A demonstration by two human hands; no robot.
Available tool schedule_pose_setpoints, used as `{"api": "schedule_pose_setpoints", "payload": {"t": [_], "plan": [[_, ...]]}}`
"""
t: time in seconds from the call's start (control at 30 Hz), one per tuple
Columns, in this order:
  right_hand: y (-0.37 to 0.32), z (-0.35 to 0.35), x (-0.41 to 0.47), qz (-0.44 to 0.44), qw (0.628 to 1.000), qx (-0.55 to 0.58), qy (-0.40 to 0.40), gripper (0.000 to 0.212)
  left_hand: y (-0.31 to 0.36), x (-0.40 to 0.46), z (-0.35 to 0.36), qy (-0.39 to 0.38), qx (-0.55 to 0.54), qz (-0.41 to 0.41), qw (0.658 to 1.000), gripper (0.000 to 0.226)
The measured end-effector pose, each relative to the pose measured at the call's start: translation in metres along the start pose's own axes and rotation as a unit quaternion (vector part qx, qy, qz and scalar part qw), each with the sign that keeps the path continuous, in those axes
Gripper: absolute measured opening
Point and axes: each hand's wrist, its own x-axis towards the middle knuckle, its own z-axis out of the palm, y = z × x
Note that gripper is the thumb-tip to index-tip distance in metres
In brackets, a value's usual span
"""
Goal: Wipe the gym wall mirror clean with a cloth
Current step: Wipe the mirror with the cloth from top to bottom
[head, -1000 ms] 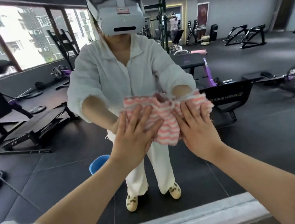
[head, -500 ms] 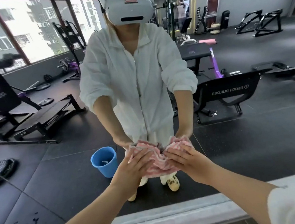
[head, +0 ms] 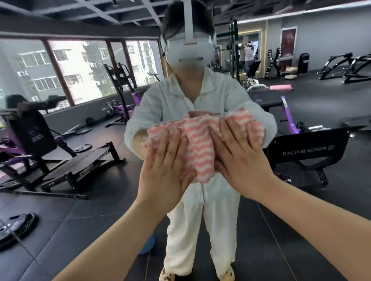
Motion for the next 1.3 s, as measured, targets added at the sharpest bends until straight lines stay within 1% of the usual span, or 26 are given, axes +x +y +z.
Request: {"api": "schedule_pose_setpoints", "payload": {"t": [0.07,0.17,0.27,0.47,0.53,0.6,0.7,0.77,0.83,0.87,0.93,1.03,1.1,1.17,1.2,1.3], "plan": [[0.001,0.001,0.005,0.002,1.000,-0.003,0.011,0.060,0.003,0.007,-0.003,0.008,-0.008,-0.015,1.000,0.067],[0.004,0.006,0.005,-0.028,0.999,-0.036,0.010,0.059,0.002,0.012,-0.004,0.019,0.022,0.021,0.999,0.062],[0.016,0.001,0.030,-0.040,0.998,-0.047,0.024,0.059,-0.012,0.036,-0.016,0.040,0.027,0.038,0.998,0.059],[0.059,-0.028,0.128,0.000,0.995,-0.027,0.093,0.057,-0.060,0.119,-0.061,0.102,0.022,0.032,0.994,0.058],[0.074,-0.038,0.162,0.004,0.993,-0.035,0.112,0.055,-0.080,0.146,-0.075,0.127,0.043,0.038,0.990,0.058],[0.088,-0.046,0.193,0.003,0.992,-0.029,0.123,0.055,-0.097,0.170,-0.089,0.133,0.056,0.043,0.989,0.059],[0.110,-0.062,0.237,0.005,0.990,-0.034,0.136,0.057,-0.119,0.204,-0.111,0.138,0.073,0.033,0.987,0.063],[0.123,-0.075,0.265,0.017,0.990,-0.053,0.133,0.060,-0.128,0.225,-0.134,0.140,0.092,0.013,0.986,0.062],[0.134,-0.087,0.286,0.032,0.988,-0.071,0.130,0.063,-0.128,0.240,-0.157,0.120,0.090,-0.023,0.988,0.071],[0.136,-0.091,0.292,0.038,0.988,-0.079,0.130,0.062,-0.129,0.246,-0.162,0.114,0.092,-0.045,0.988,0.076],[0.132,-0.096,0.294,0.042,0.984,-0.096,0.144,0.060,-0.124,0.250,-0.165,0.081,0.067,-0.088,0.991,0.076],[0.112,-0.087,0.275,0.058,0.985,-0.071,0.145,0.072,-0.117,0.248,-0.145,0.100,0.015,-0.099,0.990,0.066],[0.097,-0.079,0.260,0.073,0.986,-0.045,0.146,0.069,-0.108,0.245,-0.132,0.104,-0.005,-0.107,0.989,0.065],[0.091,-0.073,0.252,0.071,0.985,-0.036,0.155,0.058,-0.093,0.240,-0.130,0.128,-0.045,-0.125,0.983,0.061],[0.090,-0.071,0.251,0.070,0.984,-0.034,0.158,0.055,-0.087,0.240,-0.128,0.141,-0.047,-0.133,0.980,0.060],[0.098,-0.070,0.258,0.043,0.987,-0.038,0.150,0.058,-0.088,0.245,-0.118,0.171,-0.018,-0.130,0.976,0.061]]}}
